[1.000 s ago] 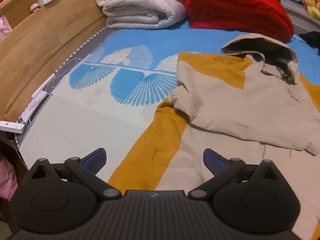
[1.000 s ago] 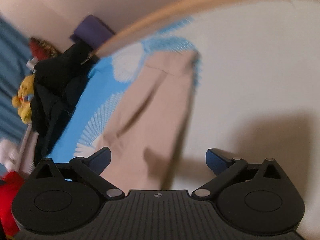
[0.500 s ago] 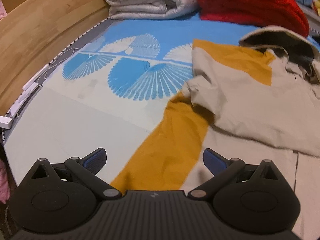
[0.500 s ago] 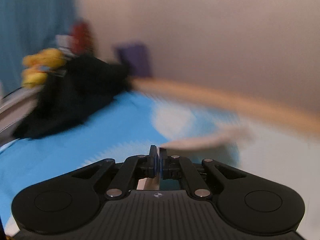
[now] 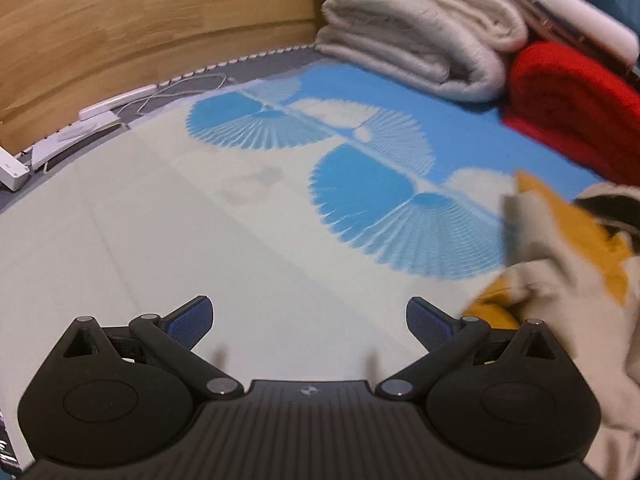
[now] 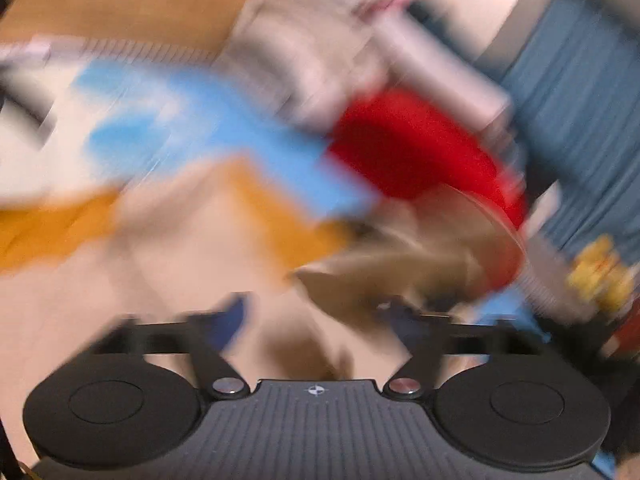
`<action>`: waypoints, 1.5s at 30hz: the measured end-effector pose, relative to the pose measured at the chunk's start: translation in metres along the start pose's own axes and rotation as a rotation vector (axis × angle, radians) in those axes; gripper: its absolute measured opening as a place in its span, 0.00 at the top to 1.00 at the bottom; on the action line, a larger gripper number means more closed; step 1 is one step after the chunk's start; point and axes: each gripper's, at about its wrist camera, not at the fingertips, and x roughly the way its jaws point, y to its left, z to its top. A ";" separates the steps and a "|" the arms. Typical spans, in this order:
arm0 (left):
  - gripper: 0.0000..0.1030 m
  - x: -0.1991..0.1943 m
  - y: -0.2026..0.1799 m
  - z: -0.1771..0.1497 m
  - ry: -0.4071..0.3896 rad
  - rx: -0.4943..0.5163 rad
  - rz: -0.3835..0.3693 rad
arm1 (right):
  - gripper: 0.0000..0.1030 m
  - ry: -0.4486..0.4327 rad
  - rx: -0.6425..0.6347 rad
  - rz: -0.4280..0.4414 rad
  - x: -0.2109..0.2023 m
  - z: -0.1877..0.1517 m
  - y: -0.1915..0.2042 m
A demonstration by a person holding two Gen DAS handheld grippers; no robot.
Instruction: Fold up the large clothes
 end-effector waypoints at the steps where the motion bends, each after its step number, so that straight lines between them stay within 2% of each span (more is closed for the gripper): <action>1: 0.00 0.006 0.001 0.003 0.024 0.011 -0.010 | 0.20 0.041 0.007 0.009 0.005 -0.008 0.005; 4: 0.00 0.012 0.007 0.012 0.037 0.021 -0.069 | 0.19 0.099 0.158 -0.018 0.005 -0.013 -0.011; 8: 0.00 0.013 0.006 0.013 0.015 0.034 -0.080 | 0.18 0.118 0.448 -0.170 -0.007 -0.022 -0.065; 12: 0.00 0.015 0.003 0.010 0.025 0.041 -0.098 | 0.18 0.117 0.736 -0.286 -0.011 -0.054 -0.096; 14: 0.00 0.018 -0.004 0.007 0.028 0.089 -0.089 | 0.18 0.176 0.824 -0.327 0.001 -0.078 -0.100; 15: 0.00 0.021 -0.008 0.005 0.033 0.120 -0.078 | 0.18 0.217 0.840 -0.329 0.016 -0.094 -0.102; 17: 0.00 0.027 -0.018 -0.002 0.051 0.193 -0.045 | 0.18 0.352 0.826 -0.290 0.045 -0.116 -0.096; 19: 0.00 0.032 -0.025 -0.007 0.069 0.236 -0.028 | 0.16 0.326 0.814 -0.303 0.048 -0.119 -0.091; 22: 0.00 0.035 -0.028 -0.009 0.073 0.233 -0.035 | 0.16 0.300 0.841 -0.289 0.034 -0.108 -0.100; 27: 0.00 0.034 -0.027 -0.006 0.064 0.221 -0.017 | 0.16 0.203 0.897 -0.306 -0.023 -0.092 -0.111; 33: 0.00 0.034 -0.018 0.002 0.078 0.173 0.031 | 0.15 0.190 0.987 -0.313 -0.086 -0.087 -0.101; 36: 0.00 0.023 -0.014 0.008 0.070 0.129 -0.058 | 0.15 0.149 1.000 -0.315 -0.115 -0.071 -0.103; 40: 0.00 0.002 -0.018 0.013 0.062 0.117 -0.238 | 0.15 0.083 1.005 -0.315 -0.129 -0.043 -0.115; 42: 0.00 -0.003 -0.022 0.012 0.053 0.128 -0.263 | 0.14 0.067 1.017 -0.285 -0.126 -0.030 -0.122; 45: 0.00 0.001 -0.026 0.010 0.072 0.129 -0.247 | 0.14 0.056 0.993 -0.239 -0.111 -0.009 -0.133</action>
